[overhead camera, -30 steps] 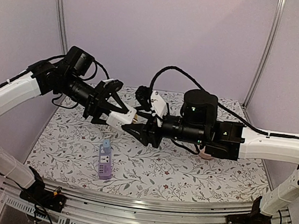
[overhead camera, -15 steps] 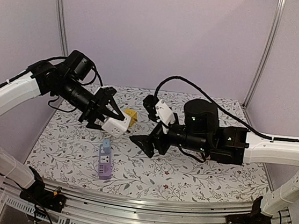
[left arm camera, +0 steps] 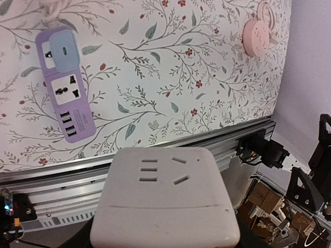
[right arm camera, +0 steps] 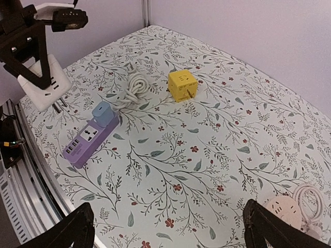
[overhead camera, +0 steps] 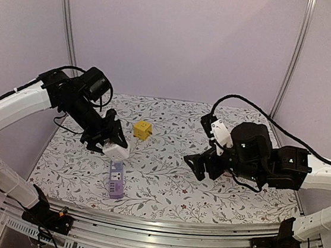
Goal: Insert the plug
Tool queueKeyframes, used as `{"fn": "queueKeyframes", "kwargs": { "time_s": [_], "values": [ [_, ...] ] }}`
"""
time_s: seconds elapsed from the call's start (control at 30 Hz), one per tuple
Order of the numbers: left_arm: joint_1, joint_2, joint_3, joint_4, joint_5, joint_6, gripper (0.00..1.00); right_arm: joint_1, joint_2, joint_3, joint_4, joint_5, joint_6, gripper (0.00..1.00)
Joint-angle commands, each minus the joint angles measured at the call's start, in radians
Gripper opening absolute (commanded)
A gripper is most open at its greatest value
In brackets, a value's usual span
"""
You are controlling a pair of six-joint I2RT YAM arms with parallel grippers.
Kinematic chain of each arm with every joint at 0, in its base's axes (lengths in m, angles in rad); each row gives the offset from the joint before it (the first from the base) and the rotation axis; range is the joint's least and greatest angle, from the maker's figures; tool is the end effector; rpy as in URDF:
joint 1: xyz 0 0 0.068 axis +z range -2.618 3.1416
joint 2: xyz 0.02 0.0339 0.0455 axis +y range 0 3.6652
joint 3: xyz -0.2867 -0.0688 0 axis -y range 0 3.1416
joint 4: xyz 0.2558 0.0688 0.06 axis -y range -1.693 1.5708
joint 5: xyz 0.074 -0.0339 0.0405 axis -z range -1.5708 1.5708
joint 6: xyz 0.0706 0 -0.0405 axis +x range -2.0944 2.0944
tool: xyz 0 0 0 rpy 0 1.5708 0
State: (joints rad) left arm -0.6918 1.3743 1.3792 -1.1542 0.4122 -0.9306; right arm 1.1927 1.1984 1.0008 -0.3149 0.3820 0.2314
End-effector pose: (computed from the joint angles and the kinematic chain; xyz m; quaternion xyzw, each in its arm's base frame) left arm 0.1947 -0.1980 0.3294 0.0715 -0.9555 0.2863 0.0041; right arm 0.1352 0.2690 0.3208 -0.3069 0.7958 0.1998 0.4823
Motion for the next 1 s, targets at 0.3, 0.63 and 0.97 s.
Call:
{"fn": "queueKeyframes", "kwargs": {
  "time_s": [0.3, 0.63, 0.97],
  "values": [
    [-0.056, 0.140, -0.014, -0.025, -0.209, -0.025, 0.00, 0.003, -0.018, 0.042, -0.322, 0.070, 0.206, 0.99],
    [-0.060, 0.246, -0.024, -0.050, -0.262, 0.036, 0.00, 0.003, 0.036, 0.101, -0.437, 0.045, 0.241, 0.99],
    [-0.054, 0.286, -0.080, 0.001, -0.283, 0.065, 0.00, 0.003, 0.045, 0.102, -0.448, 0.051, 0.288, 0.99]
  ]
}}
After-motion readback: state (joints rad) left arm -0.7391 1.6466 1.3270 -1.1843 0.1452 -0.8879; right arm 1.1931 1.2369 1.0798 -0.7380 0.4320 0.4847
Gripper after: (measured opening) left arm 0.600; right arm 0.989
